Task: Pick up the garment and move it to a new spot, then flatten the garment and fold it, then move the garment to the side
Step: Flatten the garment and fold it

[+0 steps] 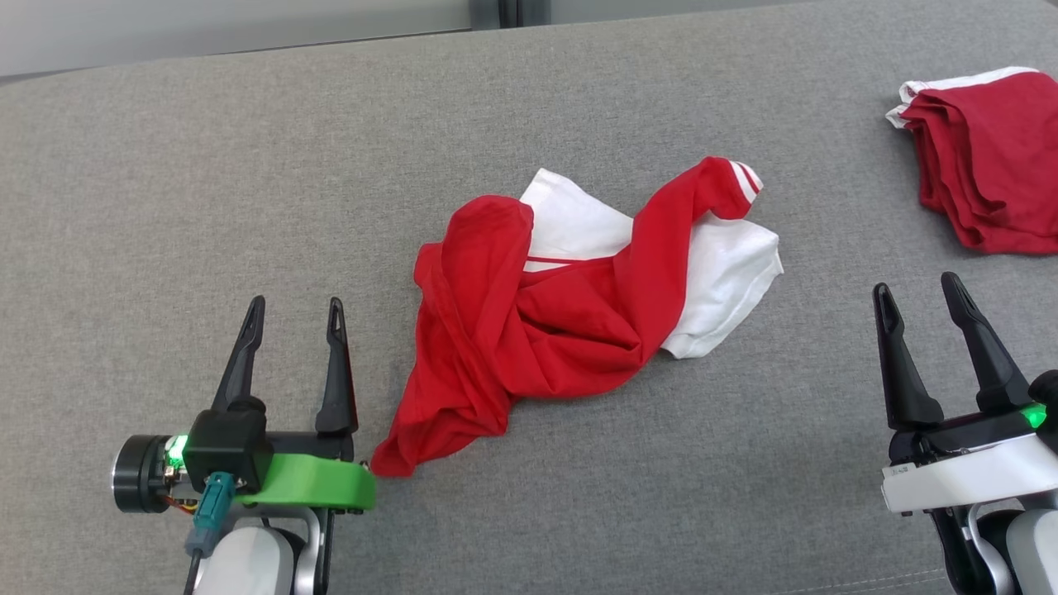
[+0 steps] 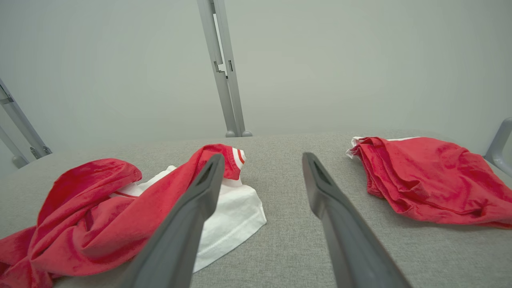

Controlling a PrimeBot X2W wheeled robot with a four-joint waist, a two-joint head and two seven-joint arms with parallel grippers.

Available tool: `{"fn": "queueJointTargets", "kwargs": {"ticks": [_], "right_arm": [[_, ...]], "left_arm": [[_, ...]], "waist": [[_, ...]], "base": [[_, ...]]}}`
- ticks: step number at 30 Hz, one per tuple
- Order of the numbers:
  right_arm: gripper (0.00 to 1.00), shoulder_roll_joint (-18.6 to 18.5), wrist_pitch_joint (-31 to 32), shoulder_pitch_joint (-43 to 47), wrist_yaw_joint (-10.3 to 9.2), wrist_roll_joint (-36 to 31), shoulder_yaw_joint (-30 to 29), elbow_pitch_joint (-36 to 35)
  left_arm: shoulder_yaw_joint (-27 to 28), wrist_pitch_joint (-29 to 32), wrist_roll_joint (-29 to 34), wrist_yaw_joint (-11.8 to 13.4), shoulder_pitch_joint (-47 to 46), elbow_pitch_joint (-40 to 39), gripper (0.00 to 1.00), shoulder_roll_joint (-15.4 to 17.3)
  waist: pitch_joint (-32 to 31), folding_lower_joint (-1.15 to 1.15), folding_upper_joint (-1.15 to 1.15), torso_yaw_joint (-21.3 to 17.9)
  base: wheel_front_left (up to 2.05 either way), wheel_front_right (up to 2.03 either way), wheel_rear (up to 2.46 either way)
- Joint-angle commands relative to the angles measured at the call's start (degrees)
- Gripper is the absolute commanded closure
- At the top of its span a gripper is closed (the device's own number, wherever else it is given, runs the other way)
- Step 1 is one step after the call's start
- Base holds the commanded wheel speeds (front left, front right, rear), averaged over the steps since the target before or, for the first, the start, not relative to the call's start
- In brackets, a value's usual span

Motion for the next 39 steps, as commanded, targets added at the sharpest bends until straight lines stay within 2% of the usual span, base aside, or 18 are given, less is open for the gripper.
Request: {"fn": "queueJointTargets", "kwargs": {"ticks": [1,12,16,20,25,31,32,33,39], "right_arm": [[0.00,0.12,0.08,0.68,0.02,-0.16,-0.15,-0.24],[0.00,0.13,0.11,0.48,0.02,0.21,-0.26,-0.25],[0.00,0.25,0.25,0.16,0.02,0.22,-0.51,-0.38],[0.00,0.05,0.46,-0.93,0.02,0.21,-0.39,-0.50],[0.00,-0.17,0.32,-2.70,0.02,0.46,0.78,-0.06],[0.00,0.31,-0.35,-3.95,0.01,0.89,1.39,1.16],[0.00,0.39,-0.56,-3.85,0.02,1.00,1.31,1.43],[0.00,0.40,-0.65,-3.78,0.02,1.08,1.27,1.63],[0.00,0.57,-1.17,-3.47,0.02,1.22,0.73,2.31]], "left_arm": [[0.03,0.06,-0.32,0.30,0.09,-0.24,0.00,0.32],[-1.26,1.04,-0.11,0.15,-1.40,-0.73,0.00,0.56],[-3.92,2.54,0.62,-1.43,-4.29,-1.41,0.00,-0.04],[-9.22,5.63,1.31,-4.19,-9.38,-0.61,0.00,-1.20],[-15.10,10.58,1.01,-6.55,-16.69,5.50,0.00,-2.34],[-17.42,15.13,-1.47,-6.01,-22.68,16.70,0.00,-2.81],[-17.56,15.48,-1.82,-5.84,-23.32,18.37,0.53,-2.87],[-17.75,15.44,-2.01,-5.51,-23.79,19.37,1.00,-2.90],[-15.56,9.70,-5.05,-3.11,-22.35,19.95,1.00,-2.88]], "waist": [[0.07,0.00,0.00,0.03],[0.69,0.00,0.00,0.08],[1.58,0.00,0.00,0.41],[2.99,0.00,0.00,0.48],[4.79,0.00,0.00,-0.72],[6.09,0.00,0.00,-2.28],[6.17,0.00,0.00,-2.36],[6.23,0.00,0.00,-2.41],[6.02,0.00,0.00,-2.06]], "base": [[0.00,0.00,0.00],[0.00,0.00,0.00],[0.00,0.00,0.00],[0.00,0.00,0.00],[0.00,0.00,0.00],[0.00,0.00,0.00],[0.00,0.00,0.00],[0.00,0.00,0.00],[0.00,0.00,0.00]]}}
